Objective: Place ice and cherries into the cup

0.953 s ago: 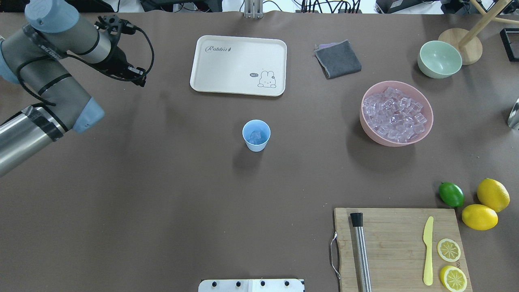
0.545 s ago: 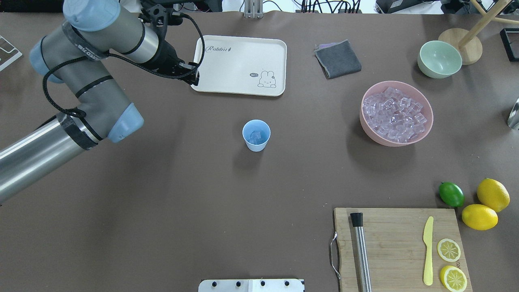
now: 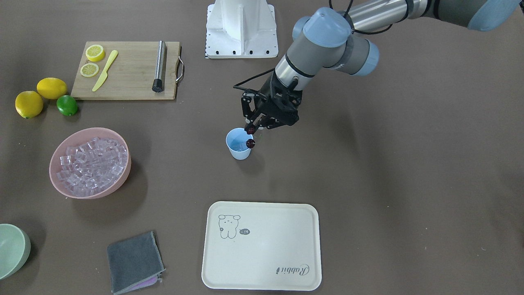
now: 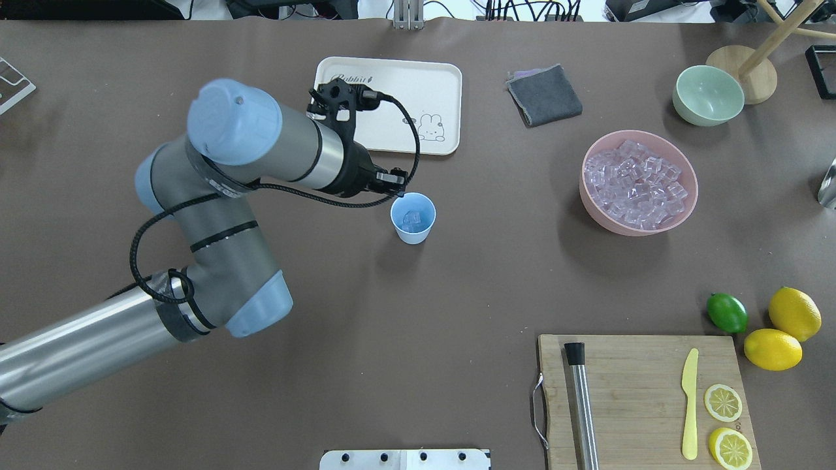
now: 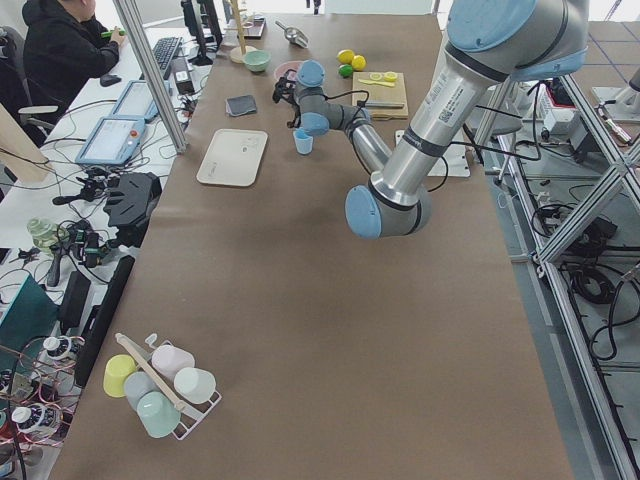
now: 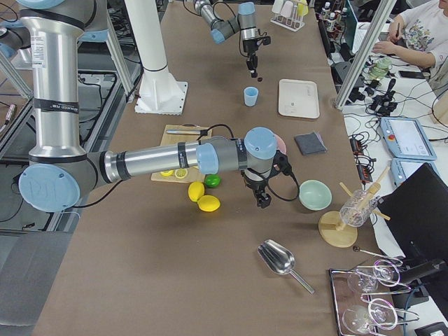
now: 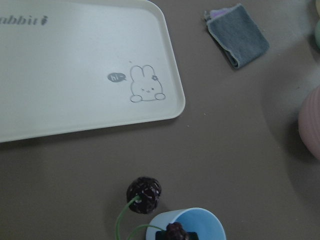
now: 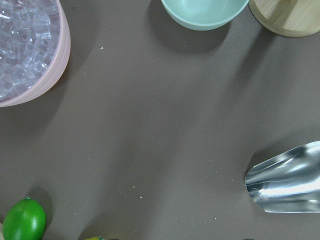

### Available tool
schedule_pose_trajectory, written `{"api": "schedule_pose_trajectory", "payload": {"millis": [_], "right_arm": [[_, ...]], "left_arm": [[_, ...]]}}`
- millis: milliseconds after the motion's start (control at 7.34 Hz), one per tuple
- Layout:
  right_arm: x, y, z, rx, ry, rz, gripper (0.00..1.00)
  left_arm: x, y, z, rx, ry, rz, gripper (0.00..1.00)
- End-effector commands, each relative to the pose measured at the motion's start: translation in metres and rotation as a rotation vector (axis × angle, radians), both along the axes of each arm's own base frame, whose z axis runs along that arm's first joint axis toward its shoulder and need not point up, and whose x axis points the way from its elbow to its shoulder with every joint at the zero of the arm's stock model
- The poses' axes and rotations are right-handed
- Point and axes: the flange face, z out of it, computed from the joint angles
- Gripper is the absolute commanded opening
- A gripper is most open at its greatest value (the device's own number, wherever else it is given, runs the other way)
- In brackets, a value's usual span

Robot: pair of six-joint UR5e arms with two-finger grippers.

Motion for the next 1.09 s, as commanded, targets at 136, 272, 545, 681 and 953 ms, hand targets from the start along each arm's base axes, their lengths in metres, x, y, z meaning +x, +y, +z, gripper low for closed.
{"api": "schedule_pose_trajectory", "payload": {"millis": [136, 272, 545, 681, 953], "right_arm": [[0.0, 0.0, 0.002, -0.003, 0.0, -0.001, 0.86], [0.0, 0.002, 0.002, -0.005, -0.003, 0.0, 0.86], [0.001, 0.002, 0.003, -0.006, 0.001, 0.001, 0.86], [0.0, 0.002, 0.004, -0.007, -0.001, 0.0, 0.86], [0.0, 0.002, 0.003, -0.008, -0.003, 0.001, 0.86]], "left_arm": [[0.019, 0.015, 0.002, 0.012, -0.008, -0.014, 0.0], [0.019, 0.014, 0.003, 0.014, -0.01, -0.015, 0.0], [0.027, 0.01, 0.002, 0.011, -0.018, -0.013, 0.24], [0.03, 0.008, -0.001, 0.009, -0.016, -0.013, 0.46], [0.035, 0.016, -0.001, 0.014, -0.001, -0.002, 0.97]]}}
